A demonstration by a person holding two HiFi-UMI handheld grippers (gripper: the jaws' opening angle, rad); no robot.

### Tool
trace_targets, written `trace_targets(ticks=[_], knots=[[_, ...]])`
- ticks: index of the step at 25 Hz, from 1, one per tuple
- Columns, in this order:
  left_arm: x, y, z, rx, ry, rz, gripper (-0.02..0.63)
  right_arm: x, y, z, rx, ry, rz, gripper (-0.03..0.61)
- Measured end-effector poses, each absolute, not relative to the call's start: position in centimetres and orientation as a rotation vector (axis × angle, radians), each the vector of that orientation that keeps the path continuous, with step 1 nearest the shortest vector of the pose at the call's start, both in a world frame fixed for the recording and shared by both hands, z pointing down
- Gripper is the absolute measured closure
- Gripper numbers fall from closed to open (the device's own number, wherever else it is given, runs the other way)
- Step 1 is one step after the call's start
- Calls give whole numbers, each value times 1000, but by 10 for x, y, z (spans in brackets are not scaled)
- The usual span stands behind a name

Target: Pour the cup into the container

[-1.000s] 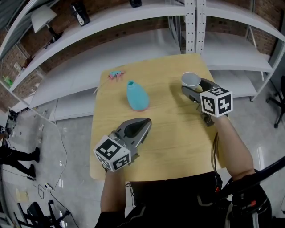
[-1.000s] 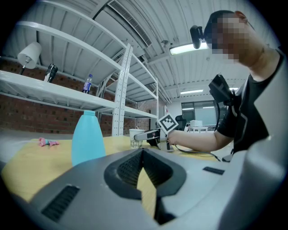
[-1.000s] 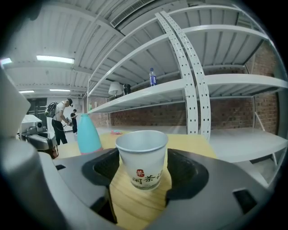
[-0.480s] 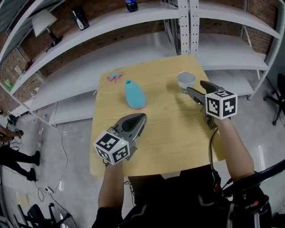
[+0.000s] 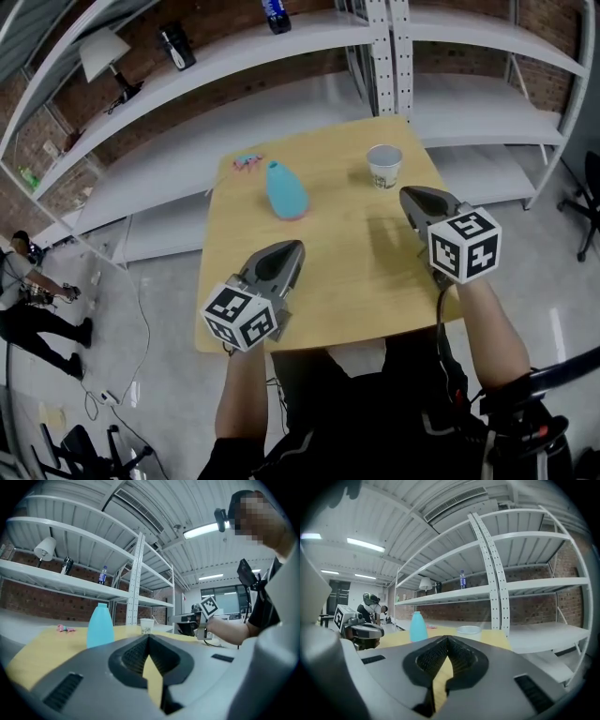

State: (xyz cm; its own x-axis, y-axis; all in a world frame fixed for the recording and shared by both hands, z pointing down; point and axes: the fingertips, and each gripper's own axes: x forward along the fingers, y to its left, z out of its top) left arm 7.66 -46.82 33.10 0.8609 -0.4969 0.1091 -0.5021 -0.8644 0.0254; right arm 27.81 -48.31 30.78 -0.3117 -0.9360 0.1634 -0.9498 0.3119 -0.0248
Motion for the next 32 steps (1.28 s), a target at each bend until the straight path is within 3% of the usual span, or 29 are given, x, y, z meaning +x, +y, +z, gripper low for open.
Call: trace_targets(ticks=[15,32], knots=[[67,-324,303,2979,-953,41,612,234,-328,297,1690,-2555,99,577],[37,-43,315,3006,-914,122,612,196,-29,298,1774,-2565,90,577]])
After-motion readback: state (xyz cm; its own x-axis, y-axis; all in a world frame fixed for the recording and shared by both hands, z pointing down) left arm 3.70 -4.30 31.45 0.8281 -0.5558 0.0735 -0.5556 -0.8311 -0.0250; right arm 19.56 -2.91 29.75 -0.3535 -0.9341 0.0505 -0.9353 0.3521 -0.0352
